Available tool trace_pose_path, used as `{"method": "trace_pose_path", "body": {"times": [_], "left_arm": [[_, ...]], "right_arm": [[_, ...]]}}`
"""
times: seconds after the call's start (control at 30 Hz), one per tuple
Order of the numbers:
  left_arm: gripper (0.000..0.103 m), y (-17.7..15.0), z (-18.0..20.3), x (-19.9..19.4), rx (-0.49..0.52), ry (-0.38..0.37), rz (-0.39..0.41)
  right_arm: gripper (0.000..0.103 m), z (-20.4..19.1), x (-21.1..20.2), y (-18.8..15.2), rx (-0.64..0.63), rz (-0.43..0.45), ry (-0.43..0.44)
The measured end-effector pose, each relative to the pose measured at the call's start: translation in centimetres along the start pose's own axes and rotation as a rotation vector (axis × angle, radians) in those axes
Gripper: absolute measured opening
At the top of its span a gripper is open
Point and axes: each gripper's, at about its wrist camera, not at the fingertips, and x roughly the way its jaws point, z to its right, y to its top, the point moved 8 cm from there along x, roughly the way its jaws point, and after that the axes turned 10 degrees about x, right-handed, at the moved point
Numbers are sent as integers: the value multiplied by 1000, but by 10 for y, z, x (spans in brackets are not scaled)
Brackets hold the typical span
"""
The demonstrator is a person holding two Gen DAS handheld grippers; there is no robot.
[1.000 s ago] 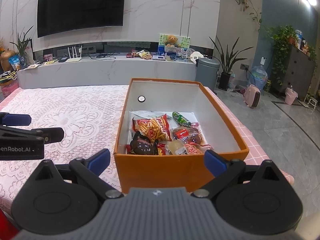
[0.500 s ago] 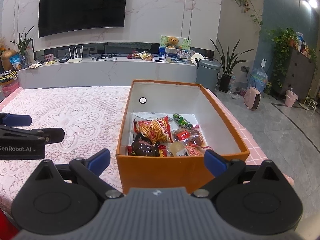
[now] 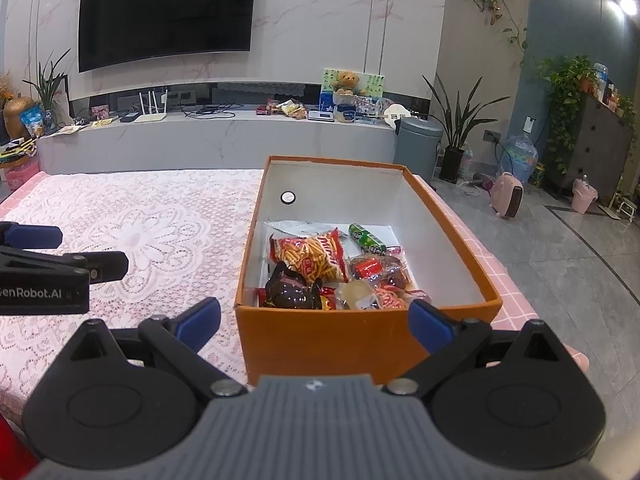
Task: Organize snacks
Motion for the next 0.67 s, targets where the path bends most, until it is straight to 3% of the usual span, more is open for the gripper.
{"method": "trace_pose_path", "body": {"times": [0.67], "left_arm": [[103, 2, -7, -2, -1, 25, 27]], "right_arm": [[98, 3, 3, -1, 17, -16, 1]]}}
